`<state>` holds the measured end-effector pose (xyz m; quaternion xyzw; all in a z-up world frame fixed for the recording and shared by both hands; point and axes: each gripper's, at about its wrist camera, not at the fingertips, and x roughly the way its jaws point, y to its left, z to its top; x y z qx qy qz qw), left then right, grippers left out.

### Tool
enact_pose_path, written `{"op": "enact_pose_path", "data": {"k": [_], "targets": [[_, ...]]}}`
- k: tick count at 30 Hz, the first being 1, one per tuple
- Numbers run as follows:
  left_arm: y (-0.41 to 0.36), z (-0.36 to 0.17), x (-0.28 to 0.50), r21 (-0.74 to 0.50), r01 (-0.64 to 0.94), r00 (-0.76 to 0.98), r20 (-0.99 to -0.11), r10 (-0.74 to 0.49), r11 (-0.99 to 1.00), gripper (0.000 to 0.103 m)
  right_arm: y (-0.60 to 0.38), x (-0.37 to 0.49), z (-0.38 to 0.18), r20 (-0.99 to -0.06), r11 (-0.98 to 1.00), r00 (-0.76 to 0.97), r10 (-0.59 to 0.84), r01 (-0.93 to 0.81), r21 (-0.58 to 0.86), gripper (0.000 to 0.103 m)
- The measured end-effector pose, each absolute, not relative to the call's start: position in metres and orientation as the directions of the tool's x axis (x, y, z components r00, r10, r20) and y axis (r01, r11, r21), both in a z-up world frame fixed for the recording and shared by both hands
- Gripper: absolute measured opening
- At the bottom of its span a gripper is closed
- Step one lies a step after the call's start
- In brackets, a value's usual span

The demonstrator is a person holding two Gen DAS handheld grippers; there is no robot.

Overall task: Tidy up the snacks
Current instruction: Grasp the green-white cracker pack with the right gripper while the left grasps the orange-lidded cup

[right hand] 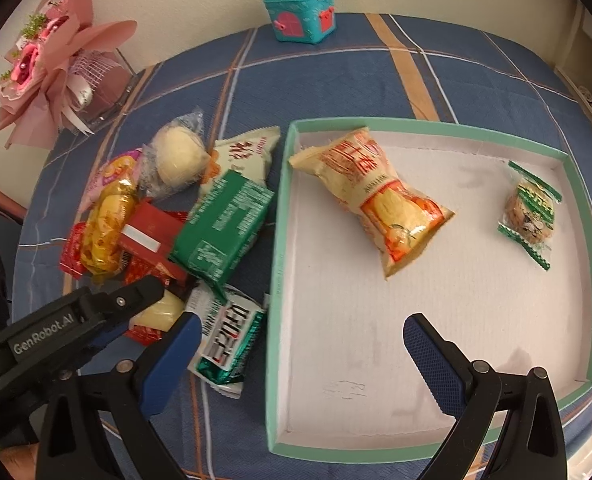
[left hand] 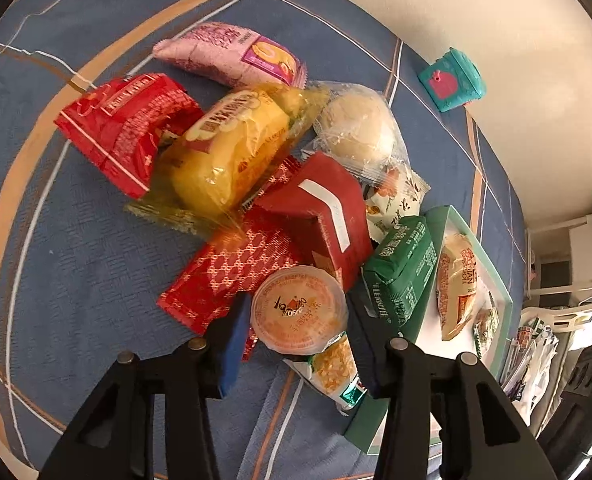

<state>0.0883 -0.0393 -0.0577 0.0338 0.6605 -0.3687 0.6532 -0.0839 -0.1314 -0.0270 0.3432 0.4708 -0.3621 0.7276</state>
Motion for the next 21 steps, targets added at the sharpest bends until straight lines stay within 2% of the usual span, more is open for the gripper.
{"op": "enact_pose_path", "data": {"k": [4, 6, 9, 15, 21], "targets": [[-0.034, -0.049, 0.092, -0.428, 0.528, -0.114, -0.892, -0.438, 0.733, 0.048, -0.124, -0.072, -0.024, -0.926, 0.534, 0.323, -0.195, 0.827, 0.177, 0.093], [-0.03, -0.043, 0.096, -0.414, 0.529, -0.087, -0.895, -0.438, 0.741, 0.048, -0.12, -0.067, -0.023, -0.922, 0.544, 0.344, -0.18, 0.815, 0.198, 0.084], [-0.025, -0.036, 0.102, -0.391, 0.527, -0.048, -0.9, -0.433, 0.754, 0.048, -0.114, -0.06, -0.023, -0.918, 0.562, 0.358, -0.169, 0.8, 0.209, 0.075], [-0.015, -0.029, 0.111, -0.369, 0.516, -0.008, -0.905, -0.426, 0.773, 0.048, -0.105, -0.047, -0.029, -0.921, 0.578, 0.371, -0.118, 0.78, 0.24, 0.063], [-0.015, -0.029, 0.112, -0.357, 0.511, 0.007, -0.908, -0.419, 0.782, 0.048, -0.102, -0.036, -0.041, -0.94, 0.58, 0.324, -0.105, 0.788, 0.207, 0.061]]}}
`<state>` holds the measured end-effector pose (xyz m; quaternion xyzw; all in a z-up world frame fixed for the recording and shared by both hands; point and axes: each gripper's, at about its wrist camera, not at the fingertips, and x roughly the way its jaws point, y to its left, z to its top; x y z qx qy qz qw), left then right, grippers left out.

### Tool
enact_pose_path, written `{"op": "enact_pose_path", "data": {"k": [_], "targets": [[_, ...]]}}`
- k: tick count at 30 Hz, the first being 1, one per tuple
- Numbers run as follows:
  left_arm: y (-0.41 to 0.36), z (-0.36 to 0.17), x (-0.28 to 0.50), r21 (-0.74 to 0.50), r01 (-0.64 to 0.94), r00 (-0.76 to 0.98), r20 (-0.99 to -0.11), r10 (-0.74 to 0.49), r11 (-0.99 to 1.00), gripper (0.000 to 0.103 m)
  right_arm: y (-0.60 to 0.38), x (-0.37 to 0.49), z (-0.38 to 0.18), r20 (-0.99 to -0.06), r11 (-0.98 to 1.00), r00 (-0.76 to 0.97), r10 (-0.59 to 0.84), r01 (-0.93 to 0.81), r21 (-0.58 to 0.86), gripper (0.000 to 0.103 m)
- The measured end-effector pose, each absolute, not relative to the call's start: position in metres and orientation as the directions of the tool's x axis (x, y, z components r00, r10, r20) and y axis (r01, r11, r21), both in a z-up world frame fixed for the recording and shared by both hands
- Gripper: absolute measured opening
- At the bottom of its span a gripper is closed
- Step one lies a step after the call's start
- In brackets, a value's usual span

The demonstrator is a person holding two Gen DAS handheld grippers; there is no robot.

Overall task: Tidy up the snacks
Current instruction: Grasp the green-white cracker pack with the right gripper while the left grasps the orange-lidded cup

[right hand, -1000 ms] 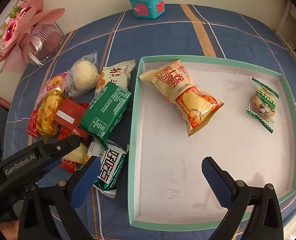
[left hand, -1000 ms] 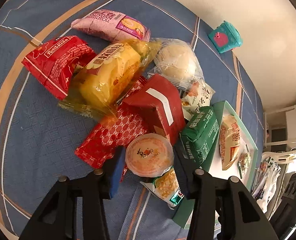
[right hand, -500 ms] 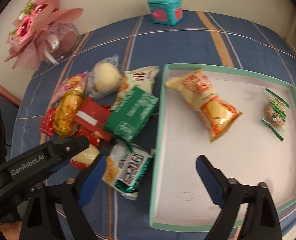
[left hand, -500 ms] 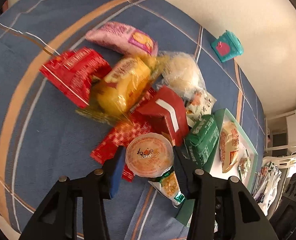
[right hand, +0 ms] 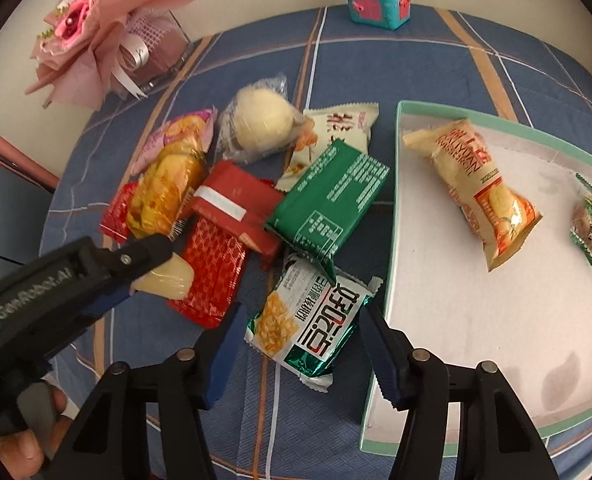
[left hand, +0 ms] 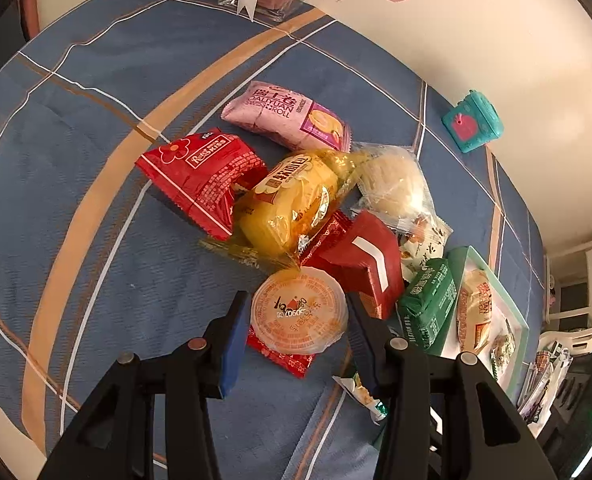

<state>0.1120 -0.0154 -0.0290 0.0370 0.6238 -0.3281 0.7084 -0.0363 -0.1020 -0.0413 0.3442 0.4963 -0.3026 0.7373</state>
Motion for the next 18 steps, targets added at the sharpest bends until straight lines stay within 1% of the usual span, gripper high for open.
{"op": "enact_pose_path", "data": {"k": [10, 16, 18], "targets": [[-0.016, -0.03, 0.112, -0.355, 0.51, 0.008, -0.909, -0.417, 0.783, 0.048, -0.104, -0.02, -0.053, -0.941, 0.557, 0.322, -0.109, 0.803, 0.211, 0.061], [-0.016, -0.03, 0.112, -0.359, 0.505, 0.002, -0.909, -0.417, 0.785, 0.049, -0.103, -0.005, -0.062, -0.948, 0.565, 0.291, -0.129, 0.807, 0.171, 0.061], [-0.016, -0.031, 0.113, -0.358, 0.505, 0.002, -0.91, -0.415, 0.786, 0.049, -0.103, -0.001, -0.067, -0.953, 0.569, 0.272, -0.132, 0.808, 0.152, 0.057]]}}
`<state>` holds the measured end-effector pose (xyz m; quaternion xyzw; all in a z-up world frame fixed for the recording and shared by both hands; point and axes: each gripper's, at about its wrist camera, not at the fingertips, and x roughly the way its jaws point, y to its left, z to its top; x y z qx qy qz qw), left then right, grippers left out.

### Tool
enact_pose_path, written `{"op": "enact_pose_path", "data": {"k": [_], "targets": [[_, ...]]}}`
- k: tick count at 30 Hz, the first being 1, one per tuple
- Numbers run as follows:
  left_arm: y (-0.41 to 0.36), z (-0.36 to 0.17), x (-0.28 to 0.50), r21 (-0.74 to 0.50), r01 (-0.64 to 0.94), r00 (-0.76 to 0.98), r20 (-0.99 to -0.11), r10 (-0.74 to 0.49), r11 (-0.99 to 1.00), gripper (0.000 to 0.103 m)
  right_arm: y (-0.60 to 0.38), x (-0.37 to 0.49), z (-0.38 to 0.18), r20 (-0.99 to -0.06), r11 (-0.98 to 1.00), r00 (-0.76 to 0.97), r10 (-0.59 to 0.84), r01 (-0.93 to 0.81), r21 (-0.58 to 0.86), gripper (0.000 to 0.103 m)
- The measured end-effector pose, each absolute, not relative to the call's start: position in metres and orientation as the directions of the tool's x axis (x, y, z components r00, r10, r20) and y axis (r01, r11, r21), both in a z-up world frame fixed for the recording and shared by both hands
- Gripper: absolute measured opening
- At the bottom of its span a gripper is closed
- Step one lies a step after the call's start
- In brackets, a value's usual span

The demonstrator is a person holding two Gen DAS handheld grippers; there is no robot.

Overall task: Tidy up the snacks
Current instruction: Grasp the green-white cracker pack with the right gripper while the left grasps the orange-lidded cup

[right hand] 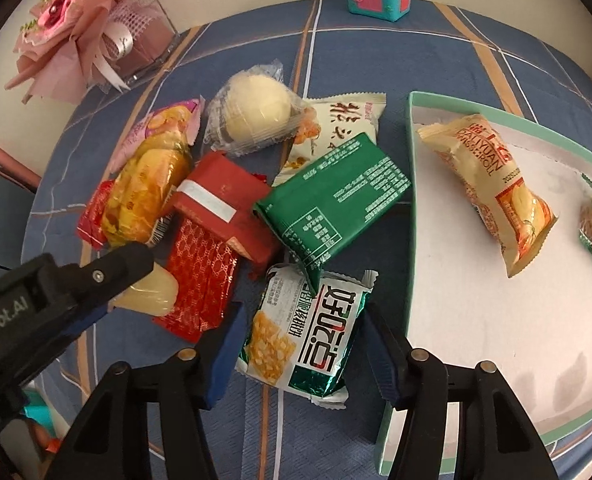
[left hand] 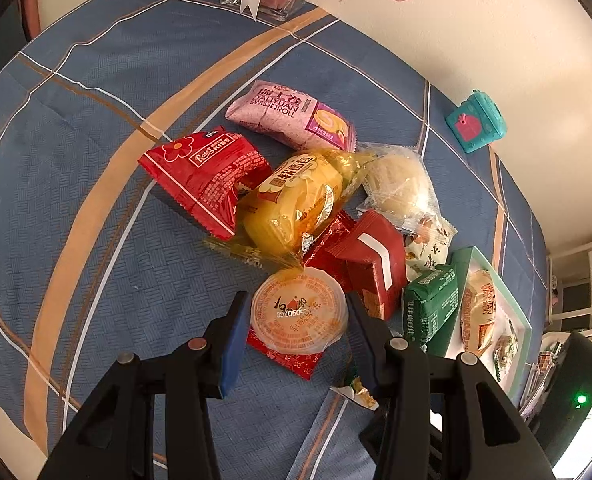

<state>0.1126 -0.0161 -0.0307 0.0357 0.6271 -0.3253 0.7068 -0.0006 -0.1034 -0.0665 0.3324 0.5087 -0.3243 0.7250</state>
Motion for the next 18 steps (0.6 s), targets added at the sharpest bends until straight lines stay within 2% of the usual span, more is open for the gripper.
{"op": "enact_pose_path", "data": {"k": [6, 18], "targets": [[-0.018, -0.032, 0.112, -0.353, 0.504, 0.007, -0.911, -0.412, 0.788, 0.048, -0.105, -0.005, -0.067, -0.95, 0.563, 0.282, -0.13, 0.81, 0.163, 0.051], [-0.016, -0.008, 0.109, -0.369, 0.514, 0.052, -0.887, -0.458, 0.774, 0.048, -0.103, -0.037, -0.028, -0.919, 0.569, 0.373, -0.129, 0.787, 0.239, 0.05]]}}
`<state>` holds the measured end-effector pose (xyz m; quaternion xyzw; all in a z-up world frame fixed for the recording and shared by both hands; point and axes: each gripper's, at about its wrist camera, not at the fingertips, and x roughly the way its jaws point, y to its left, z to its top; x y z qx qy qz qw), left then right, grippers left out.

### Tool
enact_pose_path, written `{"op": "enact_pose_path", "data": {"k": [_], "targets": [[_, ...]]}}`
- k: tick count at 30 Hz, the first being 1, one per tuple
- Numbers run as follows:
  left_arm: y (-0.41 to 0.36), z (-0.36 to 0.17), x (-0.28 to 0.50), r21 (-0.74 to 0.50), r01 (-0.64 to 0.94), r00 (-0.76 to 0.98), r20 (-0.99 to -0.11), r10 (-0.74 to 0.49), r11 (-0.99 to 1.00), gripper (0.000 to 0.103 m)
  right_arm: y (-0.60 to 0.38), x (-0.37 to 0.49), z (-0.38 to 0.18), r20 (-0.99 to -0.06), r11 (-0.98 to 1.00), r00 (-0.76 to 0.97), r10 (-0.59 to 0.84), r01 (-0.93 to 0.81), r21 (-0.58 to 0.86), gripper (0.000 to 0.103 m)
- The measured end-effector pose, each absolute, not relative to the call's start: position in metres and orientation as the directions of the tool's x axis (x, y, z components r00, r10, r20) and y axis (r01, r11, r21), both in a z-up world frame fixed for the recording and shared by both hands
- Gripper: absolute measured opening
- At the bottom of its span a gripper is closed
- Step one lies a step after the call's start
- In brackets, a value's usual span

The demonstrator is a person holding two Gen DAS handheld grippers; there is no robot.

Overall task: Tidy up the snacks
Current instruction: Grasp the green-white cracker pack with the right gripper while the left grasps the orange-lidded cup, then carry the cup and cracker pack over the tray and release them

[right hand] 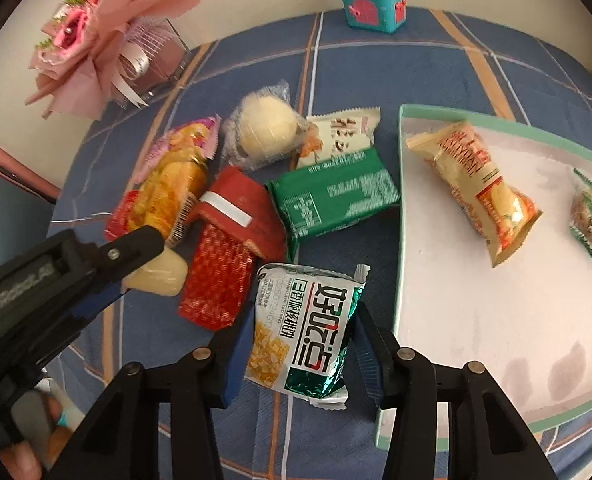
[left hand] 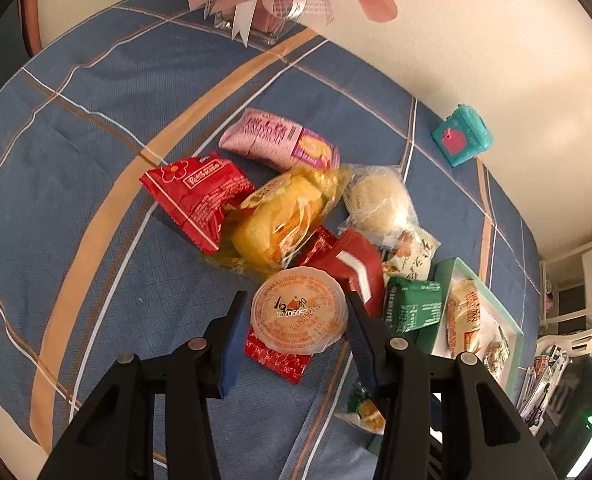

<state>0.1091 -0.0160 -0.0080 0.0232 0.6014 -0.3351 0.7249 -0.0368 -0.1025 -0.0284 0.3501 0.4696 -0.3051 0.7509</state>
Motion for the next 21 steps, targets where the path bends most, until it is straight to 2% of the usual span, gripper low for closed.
{"op": "enact_pose_path", "data": {"k": [10, 21], "targets": [[-0.01, 0.019, 0.107, -0.368, 0.533, 0.118, -0.859, -0.498, 0.762, 0.048, -0.096, -0.06, 0.019, -0.869, 0.571, 0.459, -0.187, 0.77, 0.284, 0.05], [-0.016, 0.028, 0.093, -0.351, 0.55, 0.147, -0.853, -0.502, 0.758, 0.048, -0.111, -0.079, 0.011, -0.888, 0.538, 0.42, -0.186, 0.8, 0.265, 0.05]]}}
